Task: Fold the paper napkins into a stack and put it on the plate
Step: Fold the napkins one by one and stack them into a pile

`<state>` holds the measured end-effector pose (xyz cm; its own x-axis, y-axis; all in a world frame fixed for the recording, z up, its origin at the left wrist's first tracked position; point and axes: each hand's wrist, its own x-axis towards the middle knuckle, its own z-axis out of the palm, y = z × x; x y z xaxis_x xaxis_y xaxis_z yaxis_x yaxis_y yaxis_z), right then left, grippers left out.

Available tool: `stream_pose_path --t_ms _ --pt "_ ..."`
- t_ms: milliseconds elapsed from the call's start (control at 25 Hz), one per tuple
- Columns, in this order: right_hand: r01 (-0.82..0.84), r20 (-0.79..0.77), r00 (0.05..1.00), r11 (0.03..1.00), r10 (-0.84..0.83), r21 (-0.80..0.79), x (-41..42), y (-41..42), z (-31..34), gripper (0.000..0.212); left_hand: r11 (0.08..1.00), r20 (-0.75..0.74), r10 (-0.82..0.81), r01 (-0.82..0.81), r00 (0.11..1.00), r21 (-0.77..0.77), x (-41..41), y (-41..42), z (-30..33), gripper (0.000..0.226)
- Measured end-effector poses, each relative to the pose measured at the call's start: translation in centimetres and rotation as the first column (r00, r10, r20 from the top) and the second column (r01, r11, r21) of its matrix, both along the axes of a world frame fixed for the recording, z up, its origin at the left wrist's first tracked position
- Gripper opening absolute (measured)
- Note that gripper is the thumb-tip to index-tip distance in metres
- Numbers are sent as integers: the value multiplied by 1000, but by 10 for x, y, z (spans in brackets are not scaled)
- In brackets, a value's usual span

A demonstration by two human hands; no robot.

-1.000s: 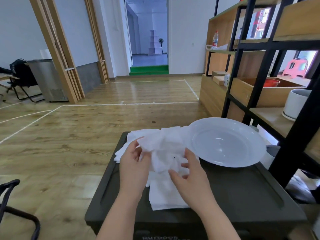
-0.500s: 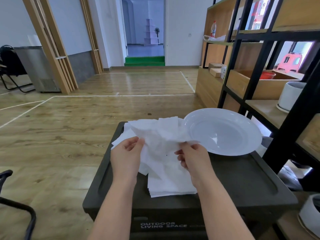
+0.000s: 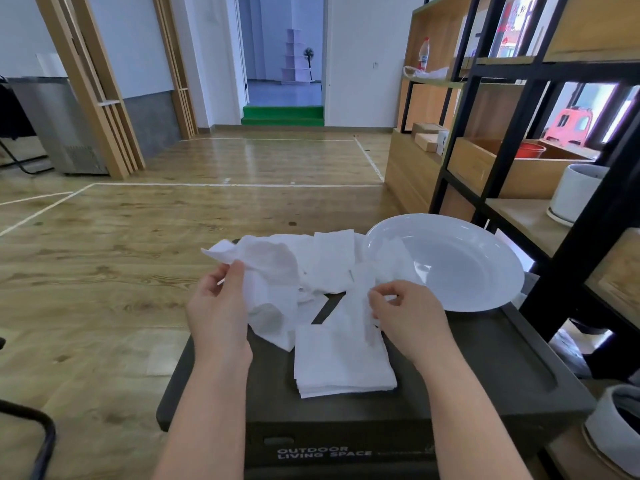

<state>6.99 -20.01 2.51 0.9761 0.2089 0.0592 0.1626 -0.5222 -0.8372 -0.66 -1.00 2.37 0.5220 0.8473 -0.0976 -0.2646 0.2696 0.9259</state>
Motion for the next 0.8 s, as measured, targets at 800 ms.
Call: stream_pose_path --t_ms 800 --pt "-226 175 972 807 154 546 -13 1 5 37 826 -30 -514 504 857 252 -7 -34 18 26"
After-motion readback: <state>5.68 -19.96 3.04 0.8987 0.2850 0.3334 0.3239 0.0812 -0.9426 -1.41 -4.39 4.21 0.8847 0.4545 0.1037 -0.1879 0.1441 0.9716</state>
